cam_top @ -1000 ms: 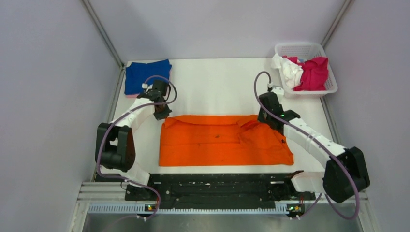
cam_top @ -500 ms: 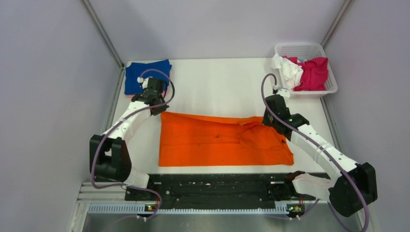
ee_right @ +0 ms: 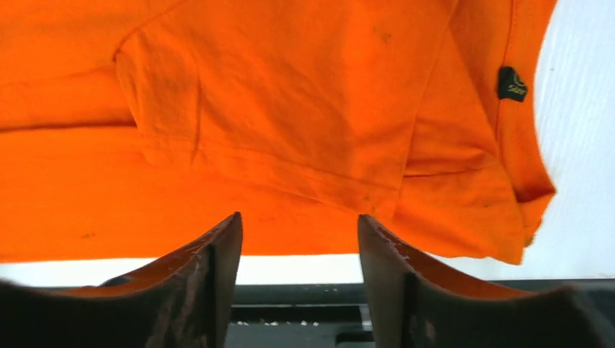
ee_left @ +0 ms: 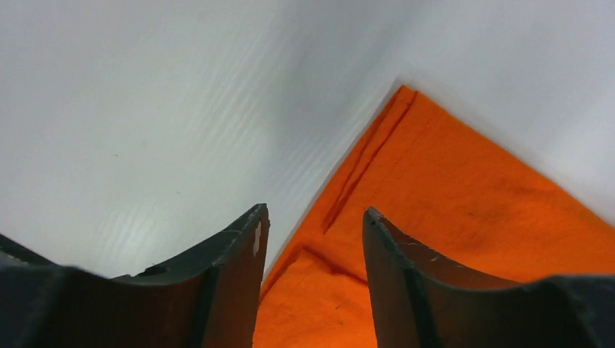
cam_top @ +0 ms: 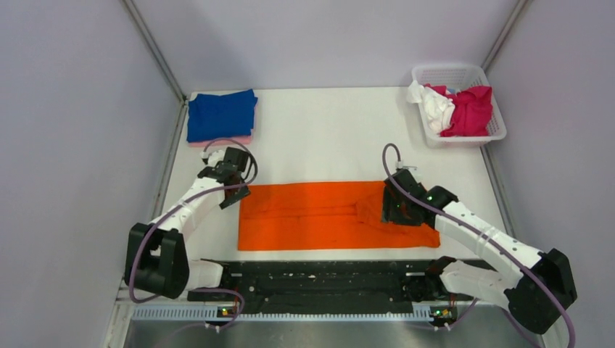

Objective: Fold and stack the t-shirts
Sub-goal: Fold the other side of the tshirt into a rectangle, then rotate the tshirt 90 degrees

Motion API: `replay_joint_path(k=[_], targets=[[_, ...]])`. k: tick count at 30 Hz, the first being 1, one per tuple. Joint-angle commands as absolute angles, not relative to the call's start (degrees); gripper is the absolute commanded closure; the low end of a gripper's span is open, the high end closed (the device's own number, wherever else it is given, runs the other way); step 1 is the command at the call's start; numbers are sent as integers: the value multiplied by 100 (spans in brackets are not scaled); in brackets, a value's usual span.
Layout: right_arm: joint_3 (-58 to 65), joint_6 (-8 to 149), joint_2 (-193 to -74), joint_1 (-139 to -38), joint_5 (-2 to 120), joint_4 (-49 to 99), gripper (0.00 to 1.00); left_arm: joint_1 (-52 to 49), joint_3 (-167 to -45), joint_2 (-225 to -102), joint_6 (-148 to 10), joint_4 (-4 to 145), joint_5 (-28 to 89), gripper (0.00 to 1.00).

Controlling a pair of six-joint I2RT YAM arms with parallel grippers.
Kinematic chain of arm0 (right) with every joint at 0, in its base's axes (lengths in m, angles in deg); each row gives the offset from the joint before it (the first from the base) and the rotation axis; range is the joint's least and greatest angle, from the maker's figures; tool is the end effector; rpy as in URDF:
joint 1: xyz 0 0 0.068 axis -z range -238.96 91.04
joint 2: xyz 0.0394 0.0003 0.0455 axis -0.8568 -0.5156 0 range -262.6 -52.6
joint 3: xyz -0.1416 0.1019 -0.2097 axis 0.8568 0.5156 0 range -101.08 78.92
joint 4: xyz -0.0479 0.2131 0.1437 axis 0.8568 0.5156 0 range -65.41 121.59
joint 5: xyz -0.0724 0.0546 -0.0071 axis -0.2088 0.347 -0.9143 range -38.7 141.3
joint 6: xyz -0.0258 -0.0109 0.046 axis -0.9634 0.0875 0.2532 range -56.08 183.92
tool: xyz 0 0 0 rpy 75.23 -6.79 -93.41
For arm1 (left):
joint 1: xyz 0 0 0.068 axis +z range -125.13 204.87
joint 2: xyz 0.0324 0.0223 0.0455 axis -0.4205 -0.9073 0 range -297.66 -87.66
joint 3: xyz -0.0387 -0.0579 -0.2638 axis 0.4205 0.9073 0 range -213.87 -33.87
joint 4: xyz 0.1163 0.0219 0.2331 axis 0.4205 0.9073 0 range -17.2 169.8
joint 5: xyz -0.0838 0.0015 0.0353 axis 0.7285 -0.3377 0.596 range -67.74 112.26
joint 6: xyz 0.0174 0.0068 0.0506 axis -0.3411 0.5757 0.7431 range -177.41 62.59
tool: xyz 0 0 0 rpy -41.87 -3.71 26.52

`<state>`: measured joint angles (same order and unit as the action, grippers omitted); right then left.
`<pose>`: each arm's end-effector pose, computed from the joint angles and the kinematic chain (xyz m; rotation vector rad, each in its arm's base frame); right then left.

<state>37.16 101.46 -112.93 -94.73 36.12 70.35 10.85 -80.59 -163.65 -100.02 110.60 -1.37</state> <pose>0.1577 0.1023 0.2240 0.1205 2.6250 0.0765 0.2369 -0.0445 0.2040 -0.7460 2.4825 0.2280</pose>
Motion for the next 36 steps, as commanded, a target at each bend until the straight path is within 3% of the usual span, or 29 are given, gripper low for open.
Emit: replay_joint_path(k=[1,2,3,4,5,11,15,19,23,28,32,36], targets=[[3558,10450,-10845,-9535,3664,7227,23,1081,-8765,-15971,-10235,11658,-660,43],[3503,10470,-10804,-9535,3594,7134,10,1073,-8926,-15945,-10154,11680,-578,39],[3475,10481,-10795,-9536,3603,6980,3,1060,-9066,-15930,-10041,11661,-443,28],[3486,10516,-10812,-9533,3642,6796,2,1048,-9181,-15931,-9880,11576,-247,5],[3533,10545,-10875,-9535,3726,6597,1,1038,-9277,-15957,-9710,11396,46,1],[4180,11135,-11535,-9228,4011,5255,1,901,-8747,-16423,-9128,9854,2979,1],[4566,11152,-12136,-8550,4439,4248,1,781,-8555,-17009,-9148,9838,2878,1],[4098,10802,-13160,-8111,4247,3711,1,740,-8088,-17318,-9257,9661,2787,1],[2973,10507,-14888,-7668,4346,3414,1,649,-7587,-17534,-9491,9538,3002,1],[646,9442,-16888,-7521,4499,3335,1,-157,-7043,-17151,-10055,9345,3398,1],[-1579,8674,-18351,-7522,5616,3682,1,-1084,-6635,-16864,-10367,8486,4207,1],[-3358,8366,-19465,-7552,6846,3748,1,-1786,-6832,-17424,-10616,8019,4423,1]])
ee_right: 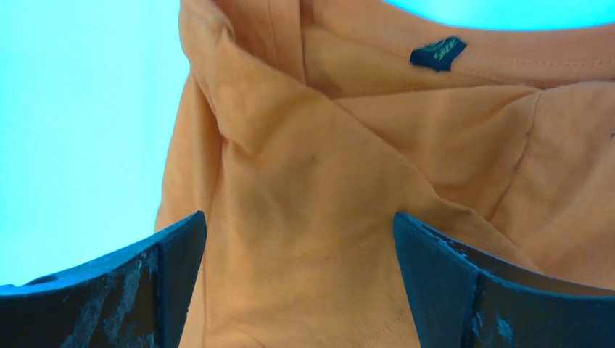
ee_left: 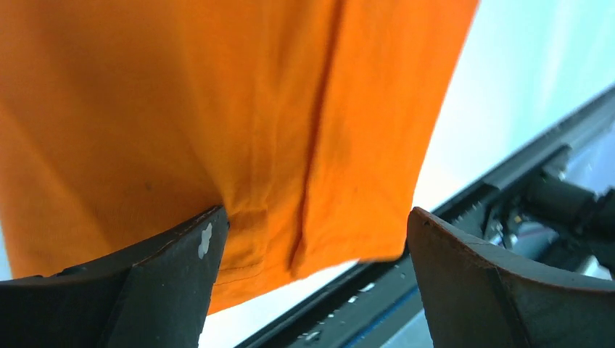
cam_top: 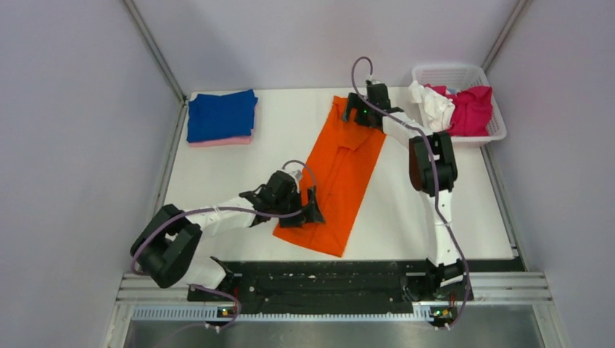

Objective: Fold and stack the t-shirts
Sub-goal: Rotate the tshirt 90 degrees, then grab the bottom of the folded rectangular tshirt with both arms

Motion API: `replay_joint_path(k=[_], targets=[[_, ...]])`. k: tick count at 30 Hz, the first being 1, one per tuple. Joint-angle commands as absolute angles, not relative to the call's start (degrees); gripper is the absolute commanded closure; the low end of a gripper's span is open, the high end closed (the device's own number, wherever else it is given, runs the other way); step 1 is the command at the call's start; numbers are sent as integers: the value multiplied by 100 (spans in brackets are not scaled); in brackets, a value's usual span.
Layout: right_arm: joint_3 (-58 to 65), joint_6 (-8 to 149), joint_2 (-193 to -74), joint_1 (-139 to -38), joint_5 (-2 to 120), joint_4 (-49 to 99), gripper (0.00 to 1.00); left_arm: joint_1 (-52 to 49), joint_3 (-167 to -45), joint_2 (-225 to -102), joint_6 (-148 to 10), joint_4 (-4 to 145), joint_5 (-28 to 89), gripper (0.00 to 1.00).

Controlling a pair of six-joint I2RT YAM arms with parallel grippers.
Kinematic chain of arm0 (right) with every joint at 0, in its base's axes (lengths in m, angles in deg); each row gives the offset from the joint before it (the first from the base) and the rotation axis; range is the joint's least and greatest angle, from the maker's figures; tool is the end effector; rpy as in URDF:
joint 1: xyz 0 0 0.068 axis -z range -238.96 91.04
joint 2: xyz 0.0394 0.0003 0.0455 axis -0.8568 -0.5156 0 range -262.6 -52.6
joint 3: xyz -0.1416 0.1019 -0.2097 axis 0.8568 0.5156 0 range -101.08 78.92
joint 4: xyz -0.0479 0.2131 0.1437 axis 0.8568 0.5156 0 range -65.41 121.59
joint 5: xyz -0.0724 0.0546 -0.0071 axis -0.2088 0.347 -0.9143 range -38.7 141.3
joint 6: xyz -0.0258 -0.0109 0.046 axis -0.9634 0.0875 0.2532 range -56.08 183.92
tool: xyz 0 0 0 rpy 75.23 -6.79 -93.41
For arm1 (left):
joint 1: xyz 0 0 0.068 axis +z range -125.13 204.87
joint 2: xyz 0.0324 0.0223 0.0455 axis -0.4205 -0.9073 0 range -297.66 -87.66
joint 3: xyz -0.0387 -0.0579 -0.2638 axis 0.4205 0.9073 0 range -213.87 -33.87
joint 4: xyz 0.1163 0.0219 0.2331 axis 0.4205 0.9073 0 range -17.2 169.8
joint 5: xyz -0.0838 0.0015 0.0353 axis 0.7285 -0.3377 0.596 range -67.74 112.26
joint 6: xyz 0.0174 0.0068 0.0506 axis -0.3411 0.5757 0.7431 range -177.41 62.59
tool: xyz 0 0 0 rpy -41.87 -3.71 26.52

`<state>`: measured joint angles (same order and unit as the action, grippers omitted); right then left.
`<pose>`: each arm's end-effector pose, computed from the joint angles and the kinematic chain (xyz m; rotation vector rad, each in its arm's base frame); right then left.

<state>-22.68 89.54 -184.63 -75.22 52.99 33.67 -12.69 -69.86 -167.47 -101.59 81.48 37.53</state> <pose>0.5017 0.1475 0.1675 0.1715 2.2884 0.4184 0.1984 -0.1644 0.1610 -0.0332 2.6861 -0.8679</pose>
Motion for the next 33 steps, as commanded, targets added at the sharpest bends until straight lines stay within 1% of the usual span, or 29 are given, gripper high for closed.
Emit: replay_joint_path(k=[1,4,6,9,12,13,18,21,23,25,27,30,33], targets=[[-3755,8314,-19739,-7563,6975,3813,1,-1932,-6987,-17601,-10587,7918,4523,1],[-4776,8122,-20025,-7630,7092,4049,1,-2322,-7815,-17906,-10227,8327,4442,1],[-5249,8009,-19917,-7632,7089,4208,1,-2432,-8132,-17856,-10028,8571,4236,1],[-5396,7790,-19328,-7636,6684,4306,1,-2470,-8185,-17453,-9800,8698,4188,1],[-5060,7606,-18460,-7630,6227,4678,1,-2470,-8167,-16891,-9709,9283,3708,1],[-4680,7664,-18077,-7644,5936,4768,1,-2470,-8112,-16694,-9725,9469,3521,1],[-1024,8416,-15689,-7862,5172,4750,1,-2438,-7603,-15766,-9837,10212,2411,1],[1203,9051,-14130,-8300,4764,4503,1,-2343,-7292,-15469,-9962,10417,2286,1],[2270,9322,-13414,-8740,4750,4494,2,-2294,-7044,-15325,-10021,10282,2300,5],[2988,9755,-12866,-8929,4812,4750,2,-2252,-6677,-15207,-10063,9914,2394,13],[3565,10130,-12376,-9140,4994,4842,5,-2223,-6452,-15256,-10043,9467,2498,18],[4129,10305,-11761,-9575,5051,4942,13,-2203,-6417,-15584,-10095,9133,2674,25],[4568,10395,-11453,-9630,5377,5081,24,-2204,-6410,-16019,-10163,8806,2842,35]])
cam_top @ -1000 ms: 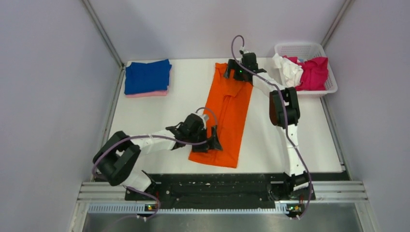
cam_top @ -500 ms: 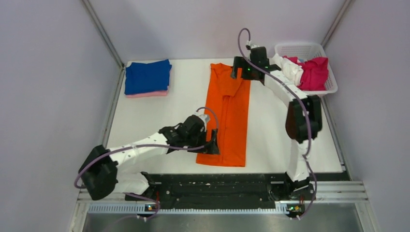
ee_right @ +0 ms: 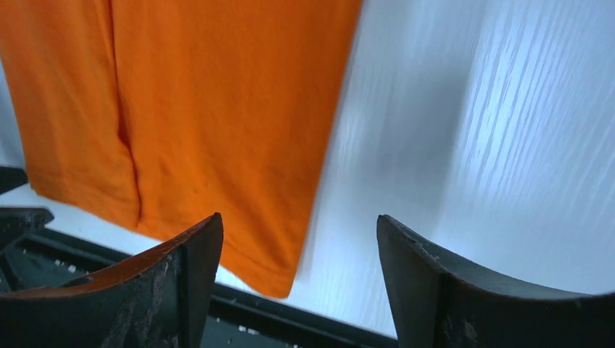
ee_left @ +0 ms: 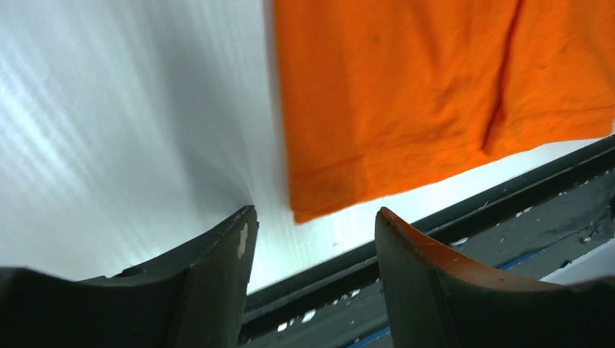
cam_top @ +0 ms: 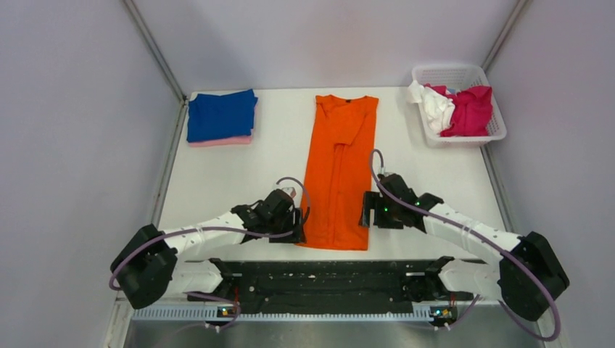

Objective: Fold and stack the t-shirts
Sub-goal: Grab the bottom of the folded rectangular tshirt with both arms, then fold the folded rectangular tshirt in 1/3 of the way

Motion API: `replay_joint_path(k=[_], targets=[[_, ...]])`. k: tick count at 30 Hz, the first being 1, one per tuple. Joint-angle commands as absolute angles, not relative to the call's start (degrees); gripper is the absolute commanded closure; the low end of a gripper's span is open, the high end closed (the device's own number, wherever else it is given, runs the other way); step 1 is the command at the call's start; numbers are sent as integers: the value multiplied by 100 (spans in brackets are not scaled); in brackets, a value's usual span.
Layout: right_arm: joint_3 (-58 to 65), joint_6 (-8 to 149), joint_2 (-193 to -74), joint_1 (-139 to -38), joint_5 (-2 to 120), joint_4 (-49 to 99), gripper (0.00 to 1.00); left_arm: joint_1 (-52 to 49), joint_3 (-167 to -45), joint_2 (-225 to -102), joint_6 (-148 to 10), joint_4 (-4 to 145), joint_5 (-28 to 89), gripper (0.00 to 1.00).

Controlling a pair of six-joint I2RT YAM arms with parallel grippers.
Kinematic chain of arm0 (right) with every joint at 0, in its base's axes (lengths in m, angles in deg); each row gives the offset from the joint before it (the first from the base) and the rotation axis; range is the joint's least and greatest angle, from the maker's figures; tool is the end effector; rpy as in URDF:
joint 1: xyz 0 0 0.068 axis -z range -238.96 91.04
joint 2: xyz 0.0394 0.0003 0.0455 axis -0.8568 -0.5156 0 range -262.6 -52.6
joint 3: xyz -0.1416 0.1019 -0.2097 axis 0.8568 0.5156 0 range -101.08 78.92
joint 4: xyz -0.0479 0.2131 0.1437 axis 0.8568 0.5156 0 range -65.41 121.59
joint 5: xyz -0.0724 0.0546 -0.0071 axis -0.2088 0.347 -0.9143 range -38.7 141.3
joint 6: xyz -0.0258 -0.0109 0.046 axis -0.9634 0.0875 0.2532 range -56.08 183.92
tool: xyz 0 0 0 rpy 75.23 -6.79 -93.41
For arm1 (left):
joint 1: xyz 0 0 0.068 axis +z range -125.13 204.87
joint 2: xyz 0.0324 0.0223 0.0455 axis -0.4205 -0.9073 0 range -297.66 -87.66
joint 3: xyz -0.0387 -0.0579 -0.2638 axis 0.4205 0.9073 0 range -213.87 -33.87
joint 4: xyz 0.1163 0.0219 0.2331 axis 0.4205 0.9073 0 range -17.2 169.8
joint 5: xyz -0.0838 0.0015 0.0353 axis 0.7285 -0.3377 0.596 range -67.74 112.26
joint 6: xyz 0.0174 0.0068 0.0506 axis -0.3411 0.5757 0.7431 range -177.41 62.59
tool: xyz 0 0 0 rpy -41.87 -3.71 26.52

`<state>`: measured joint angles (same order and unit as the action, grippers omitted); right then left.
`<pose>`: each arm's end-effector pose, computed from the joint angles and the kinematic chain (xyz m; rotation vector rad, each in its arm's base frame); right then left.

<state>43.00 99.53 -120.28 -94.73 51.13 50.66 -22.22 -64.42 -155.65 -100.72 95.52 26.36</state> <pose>0.1770 0.1275 0.1870 -0.0024 2.6492 0.4425 0.1387 -0.1530 0.1620 0.1173 2.7615 -0.5921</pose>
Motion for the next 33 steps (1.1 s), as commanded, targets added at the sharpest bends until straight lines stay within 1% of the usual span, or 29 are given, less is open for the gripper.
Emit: replay_joint_path(k=[1,2,6,8,9,12,15,18,19,20,24,27,33], targets=[[4690,10437,-11381,-9639,5559,5083,29,-2205,-6459,-16184,-10176,8808,2893,41],[4806,10460,-11325,-9667,5756,5044,34,-2204,-6542,-16327,-10179,8860,2938,49],[5156,10682,-11235,-9911,6284,4854,47,-2213,-6565,-16635,-10163,8896,3122,80],[5273,10746,-11259,-9963,6277,4813,51,-2215,-6520,-16621,-10216,8937,3113,89],[5329,10795,-11283,-9966,6258,4811,52,-2220,-6503,-16592,-10229,8937,3120,91],[5471,10926,-11351,-10014,6325,4672,56,-2218,-6507,-16526,-10268,8962,3124,94],[5616,11058,-11375,-10059,6505,4416,65,-2216,-6572,-16501,-10296,9016,3082,99],[5710,11120,-11373,-10074,6543,4248,82,-2217,-6595,-16478,-10346,9028,3109,100],[5730,11127,-11358,-10077,6529,4225,94,-2220,-6595,-16449,-10359,9021,3138,100],[5740,11163,-11303,-10073,6498,4207,100,-2228,-6599,-16402,-10382,9039,3181,100],[5646,11185,-10924,-10079,6356,4321,100,-2225,-6667,-16063,-10402,9068,3341,100],[5363,11173,-10809,-10060,6115,4425,100,-2220,-7022,-15970,-10253,9085,3433,100],[4811,10974,-11111,-9515,6171,4168,100,-1997,-8178,-16667,-9807,9238,3398,100]])
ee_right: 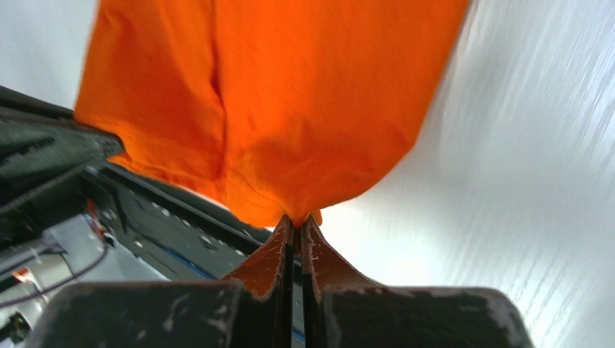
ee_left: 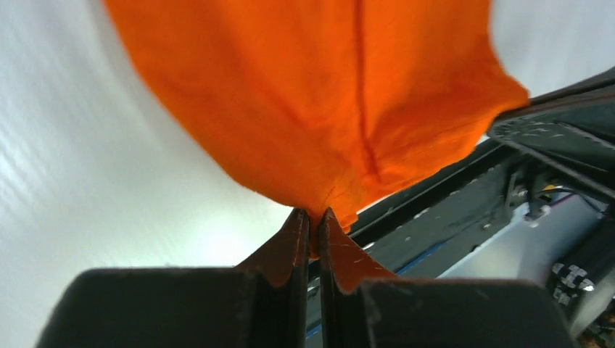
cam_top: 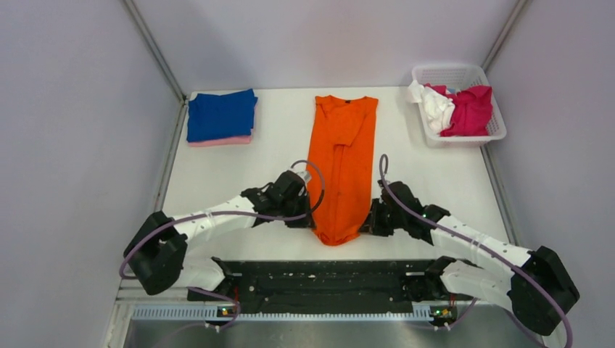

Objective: Fold and stack the t-shirts
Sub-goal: Fold the folded rectangular tshirt in 1/3 of the way

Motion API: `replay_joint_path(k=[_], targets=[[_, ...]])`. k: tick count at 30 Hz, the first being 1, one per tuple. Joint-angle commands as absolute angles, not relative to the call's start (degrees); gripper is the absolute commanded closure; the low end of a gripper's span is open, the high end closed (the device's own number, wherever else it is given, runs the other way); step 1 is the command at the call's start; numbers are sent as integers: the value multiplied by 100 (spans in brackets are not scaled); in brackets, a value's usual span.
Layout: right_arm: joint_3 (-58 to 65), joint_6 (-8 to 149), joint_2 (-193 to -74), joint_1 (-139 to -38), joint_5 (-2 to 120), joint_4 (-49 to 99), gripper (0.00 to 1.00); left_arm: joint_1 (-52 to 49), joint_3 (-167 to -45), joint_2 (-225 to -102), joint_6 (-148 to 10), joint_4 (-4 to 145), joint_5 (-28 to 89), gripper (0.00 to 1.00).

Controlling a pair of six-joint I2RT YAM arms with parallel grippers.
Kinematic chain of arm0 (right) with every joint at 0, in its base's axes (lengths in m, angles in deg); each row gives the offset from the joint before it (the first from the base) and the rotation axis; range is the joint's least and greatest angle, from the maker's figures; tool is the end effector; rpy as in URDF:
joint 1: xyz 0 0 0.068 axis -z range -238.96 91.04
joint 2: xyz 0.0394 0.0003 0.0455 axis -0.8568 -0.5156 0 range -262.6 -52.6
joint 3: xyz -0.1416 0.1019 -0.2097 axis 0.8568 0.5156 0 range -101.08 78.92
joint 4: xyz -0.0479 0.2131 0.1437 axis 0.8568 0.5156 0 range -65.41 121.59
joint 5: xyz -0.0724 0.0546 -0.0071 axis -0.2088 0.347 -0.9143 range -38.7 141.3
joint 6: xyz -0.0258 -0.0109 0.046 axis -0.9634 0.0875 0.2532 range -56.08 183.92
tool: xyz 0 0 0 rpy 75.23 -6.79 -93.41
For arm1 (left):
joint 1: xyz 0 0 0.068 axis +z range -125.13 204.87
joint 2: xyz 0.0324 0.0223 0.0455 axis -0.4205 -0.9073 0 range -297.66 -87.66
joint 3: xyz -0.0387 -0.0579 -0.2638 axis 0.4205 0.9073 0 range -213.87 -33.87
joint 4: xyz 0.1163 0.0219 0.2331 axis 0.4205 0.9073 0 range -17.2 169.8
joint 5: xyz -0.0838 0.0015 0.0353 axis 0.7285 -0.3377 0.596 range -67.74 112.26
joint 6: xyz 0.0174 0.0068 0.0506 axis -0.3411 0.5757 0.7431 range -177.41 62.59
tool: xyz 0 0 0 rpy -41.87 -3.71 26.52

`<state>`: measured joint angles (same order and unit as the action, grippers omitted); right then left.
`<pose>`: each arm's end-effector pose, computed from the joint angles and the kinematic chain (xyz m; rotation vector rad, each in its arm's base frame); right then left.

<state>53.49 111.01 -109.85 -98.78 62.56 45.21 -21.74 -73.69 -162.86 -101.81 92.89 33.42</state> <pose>0.1364 0.1229 0.1710 0.0804 2.6792 0.8183 0.1659 -0.1855 0.1861 0.1361 2.7425 -0.7962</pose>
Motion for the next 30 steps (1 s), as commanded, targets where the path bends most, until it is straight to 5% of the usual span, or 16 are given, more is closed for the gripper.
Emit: replay_joint_path(k=[1,14,30], targets=[[4720,10931,-11185,-9339,6266,4024,100,-1886,-8416,-16853,-9746,9306,3433,100],[3096,10561,-13307,-7397,7181,2823,100,-318,-11216,-19060,-9111,9715,3944,100],[2002,10401,-15123,-6808,7397,2274,100,272,-13423,-21042,-8668,9835,4334,97]])
